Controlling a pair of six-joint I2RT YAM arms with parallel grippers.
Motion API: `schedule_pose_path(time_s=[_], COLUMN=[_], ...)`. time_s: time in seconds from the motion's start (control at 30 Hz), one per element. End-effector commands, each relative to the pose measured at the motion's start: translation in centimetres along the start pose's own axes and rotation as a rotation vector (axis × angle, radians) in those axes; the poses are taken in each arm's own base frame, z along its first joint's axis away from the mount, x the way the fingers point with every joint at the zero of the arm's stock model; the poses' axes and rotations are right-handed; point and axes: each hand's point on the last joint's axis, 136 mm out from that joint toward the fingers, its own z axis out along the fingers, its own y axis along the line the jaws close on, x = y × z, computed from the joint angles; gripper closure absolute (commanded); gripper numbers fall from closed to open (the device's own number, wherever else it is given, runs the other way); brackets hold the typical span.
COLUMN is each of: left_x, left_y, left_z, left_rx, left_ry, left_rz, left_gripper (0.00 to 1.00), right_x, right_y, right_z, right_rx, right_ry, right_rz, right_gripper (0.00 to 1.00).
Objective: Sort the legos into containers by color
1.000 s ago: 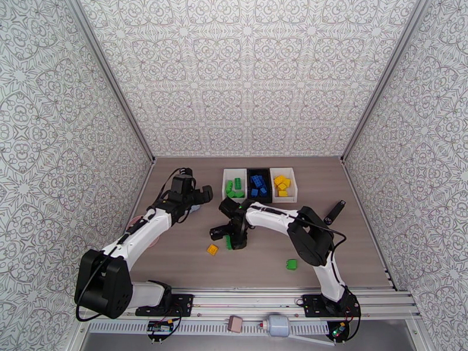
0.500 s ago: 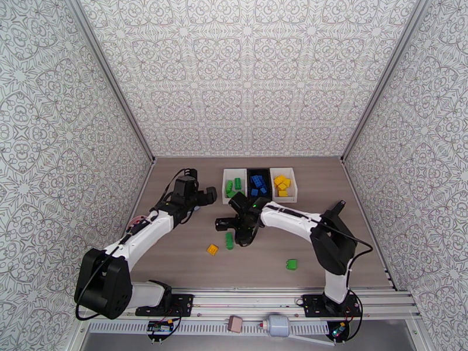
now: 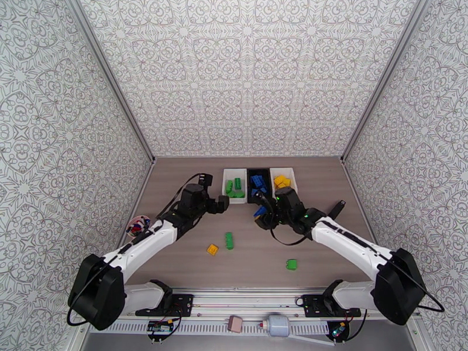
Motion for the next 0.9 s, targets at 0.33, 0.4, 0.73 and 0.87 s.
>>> schedule_pose_path(time_s=[0.33,0.4,0.73,0.87], left_x=[2.4,2.6,3.3,3.3], left_y=[-6.8,-7.6,-8.5,-8.6], left_z=[-2.6,-2.9,-2.9,-2.8], left_rx=[0.208,0.220,0.226,0.225], left_ry=[-0.040,-0.058,-0.064,-0.065], left_rz=[0.216,0.234,0.253,0.264], left_gripper=[0.00,0.00,0.00,0.00], right_x=[-5.7,-5.7,-5.8,-6.2], right_y=[-9.1,-10.2,-13.4,-14.4], right_z=[4.0,5.1,11.0,12.9], right_rx=[0.223,0.254,0.263,0.251], right_ry=[-0.078,-0.045,0.035,0.036], right_rz=[0.362,0.365,0.375,0.385], right_gripper=[0.49,0.49,0.49,0.49])
